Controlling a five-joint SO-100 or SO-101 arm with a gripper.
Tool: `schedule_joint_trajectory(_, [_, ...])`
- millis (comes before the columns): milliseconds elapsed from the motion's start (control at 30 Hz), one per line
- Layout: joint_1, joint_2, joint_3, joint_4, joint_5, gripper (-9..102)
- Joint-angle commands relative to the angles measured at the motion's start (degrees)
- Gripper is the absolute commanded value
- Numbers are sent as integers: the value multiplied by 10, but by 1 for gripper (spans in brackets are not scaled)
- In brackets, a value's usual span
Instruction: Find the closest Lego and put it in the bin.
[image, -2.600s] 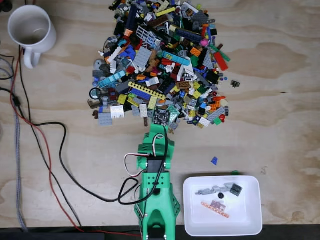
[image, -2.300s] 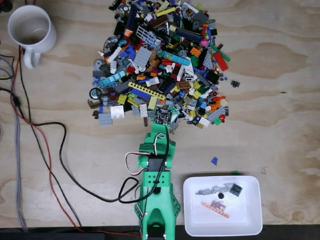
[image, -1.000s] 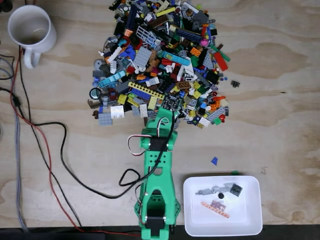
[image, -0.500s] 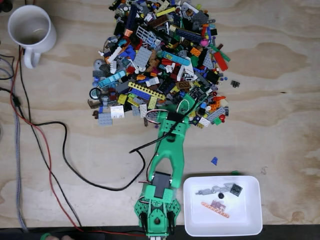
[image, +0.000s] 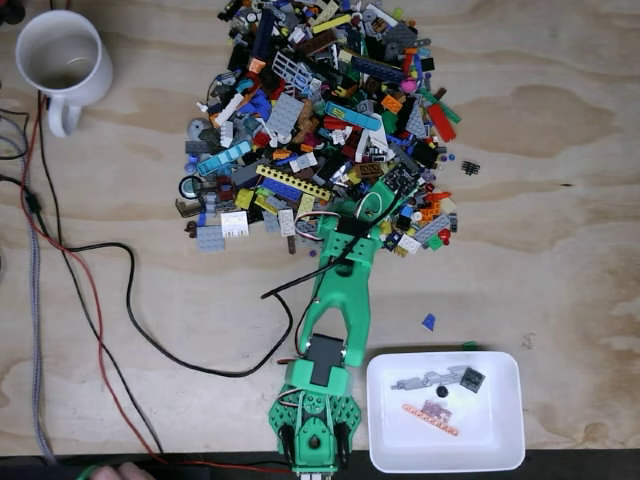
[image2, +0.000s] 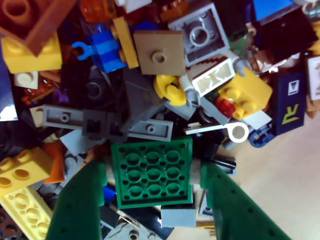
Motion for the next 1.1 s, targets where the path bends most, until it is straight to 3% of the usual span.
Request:
schedule_joint_trajectory(0, [-11, 5, -35, -6, 4, 14])
schedule_joint_trajectory(133, [-18, 13, -59, 21, 6, 13])
schedule_joint_trajectory(533, [24, 156, -179, 214, -41, 14])
schedule_joint_trajectory(867, [264, 382, -122, 343, -177, 15])
schedule_joint_trajectory(1067, [465, 506, -20, 363, -284, 16])
